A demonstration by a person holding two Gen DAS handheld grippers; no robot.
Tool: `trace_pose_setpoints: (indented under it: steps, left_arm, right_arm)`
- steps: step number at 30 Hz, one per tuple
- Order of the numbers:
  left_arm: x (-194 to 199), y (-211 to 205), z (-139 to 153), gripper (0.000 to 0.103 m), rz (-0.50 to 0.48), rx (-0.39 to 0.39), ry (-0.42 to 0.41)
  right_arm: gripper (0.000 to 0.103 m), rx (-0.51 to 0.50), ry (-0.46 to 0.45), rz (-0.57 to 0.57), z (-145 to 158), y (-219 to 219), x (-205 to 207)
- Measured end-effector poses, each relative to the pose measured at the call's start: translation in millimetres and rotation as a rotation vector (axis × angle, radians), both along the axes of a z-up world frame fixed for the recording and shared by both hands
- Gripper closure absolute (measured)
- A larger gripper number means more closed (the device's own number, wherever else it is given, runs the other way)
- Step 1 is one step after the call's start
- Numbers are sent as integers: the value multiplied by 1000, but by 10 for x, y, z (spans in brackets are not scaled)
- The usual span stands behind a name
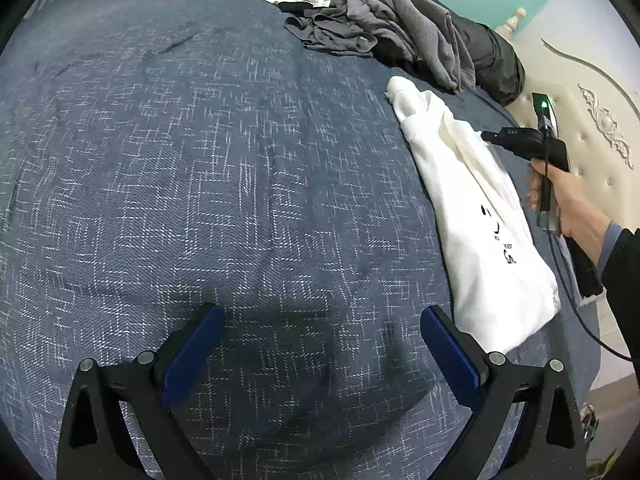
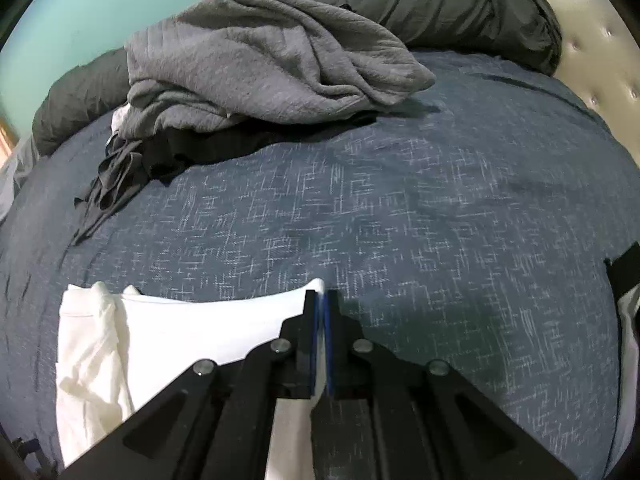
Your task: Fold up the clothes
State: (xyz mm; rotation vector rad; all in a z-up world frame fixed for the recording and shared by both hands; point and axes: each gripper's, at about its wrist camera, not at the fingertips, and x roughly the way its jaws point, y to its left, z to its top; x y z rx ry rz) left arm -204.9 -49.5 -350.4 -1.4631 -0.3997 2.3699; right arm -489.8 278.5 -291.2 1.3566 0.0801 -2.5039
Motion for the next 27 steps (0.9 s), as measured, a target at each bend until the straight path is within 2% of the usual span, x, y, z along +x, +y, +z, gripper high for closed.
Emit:
trace_pose_setpoints:
  steps: [4,6,8,12,14,16,19,23,27]
  left_arm:
    - [-16,10,0,2,-1,2,-1]
    - [-17,12,6,2,0,4,-1]
    - [-13,29,13,2,-2,5,1]
    - [-4,73,26,2,-4,0,5]
    - [0,97,32,2,-3,-10,5]
    - [16,108,47,2,-3,-14,9]
    - [29,106,60,2,-2,-16,13]
    - [18,92,52,2,2,-22,11]
    - [9,79,44,2,9,-22,8]
  right_arm:
    - [99,51,-25,-35,-39,27,-21]
    - [99,76,-9,-70,36,104,29]
    - [99,46,18,-67,186,182,151]
    - [98,-30,41,113,466,72,637]
    - [93,-32,24,203,490,-58,892]
    - [82,-33,4,269,476,-184,1097]
    - [73,-14,-8,324,430,-403,1273]
    - [72,24,-20,381,324,-682,1448]
    - [72,70,-37,392,194,-859,1443]
